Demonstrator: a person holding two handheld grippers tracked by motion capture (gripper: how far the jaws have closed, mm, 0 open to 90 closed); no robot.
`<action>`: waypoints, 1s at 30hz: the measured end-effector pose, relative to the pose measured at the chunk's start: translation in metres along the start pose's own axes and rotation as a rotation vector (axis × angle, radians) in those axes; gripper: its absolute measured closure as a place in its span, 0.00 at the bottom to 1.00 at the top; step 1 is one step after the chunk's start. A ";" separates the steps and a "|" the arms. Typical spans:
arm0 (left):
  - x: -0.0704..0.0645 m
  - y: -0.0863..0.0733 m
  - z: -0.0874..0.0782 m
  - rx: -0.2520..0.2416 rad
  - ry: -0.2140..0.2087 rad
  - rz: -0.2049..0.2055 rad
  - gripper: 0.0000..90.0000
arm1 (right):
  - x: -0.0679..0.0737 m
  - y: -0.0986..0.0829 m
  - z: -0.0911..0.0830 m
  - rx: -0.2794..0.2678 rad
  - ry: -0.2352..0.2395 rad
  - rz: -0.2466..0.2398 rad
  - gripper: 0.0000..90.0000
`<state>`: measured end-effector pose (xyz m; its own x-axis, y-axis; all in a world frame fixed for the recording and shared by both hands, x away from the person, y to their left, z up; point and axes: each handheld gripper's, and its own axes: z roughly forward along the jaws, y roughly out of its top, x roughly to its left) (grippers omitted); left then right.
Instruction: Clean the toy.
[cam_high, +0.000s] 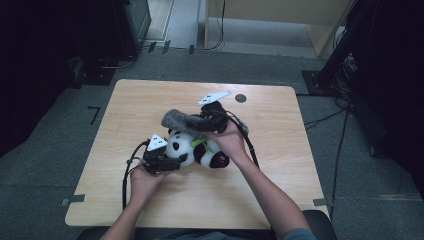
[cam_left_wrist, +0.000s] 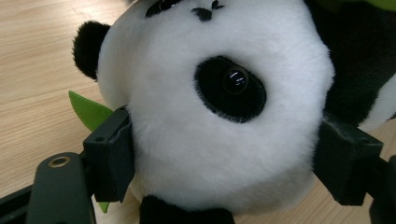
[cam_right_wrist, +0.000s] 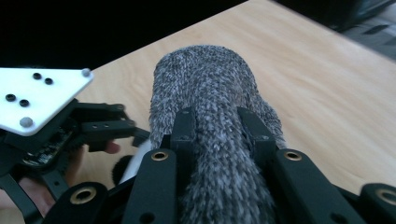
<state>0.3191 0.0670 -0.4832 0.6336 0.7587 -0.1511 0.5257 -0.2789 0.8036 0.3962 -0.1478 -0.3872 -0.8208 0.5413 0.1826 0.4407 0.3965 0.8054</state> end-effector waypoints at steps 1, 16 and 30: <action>0.000 0.000 0.000 0.000 0.000 0.000 0.21 | 0.003 0.000 0.007 0.023 0.009 -0.010 0.80; 0.000 0.000 0.001 0.002 0.007 0.008 0.22 | 0.001 -0.016 0.022 0.090 -0.009 -0.040 0.78; 0.002 0.000 0.001 0.003 -0.004 0.000 0.24 | -0.028 -0.022 -0.005 0.100 -0.153 -0.027 0.81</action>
<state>0.3213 0.0679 -0.4839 0.6356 0.7566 -0.1537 0.5275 -0.2802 0.8020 0.4077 -0.1752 -0.4073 -0.7713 0.6329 0.0676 0.4593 0.4799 0.7475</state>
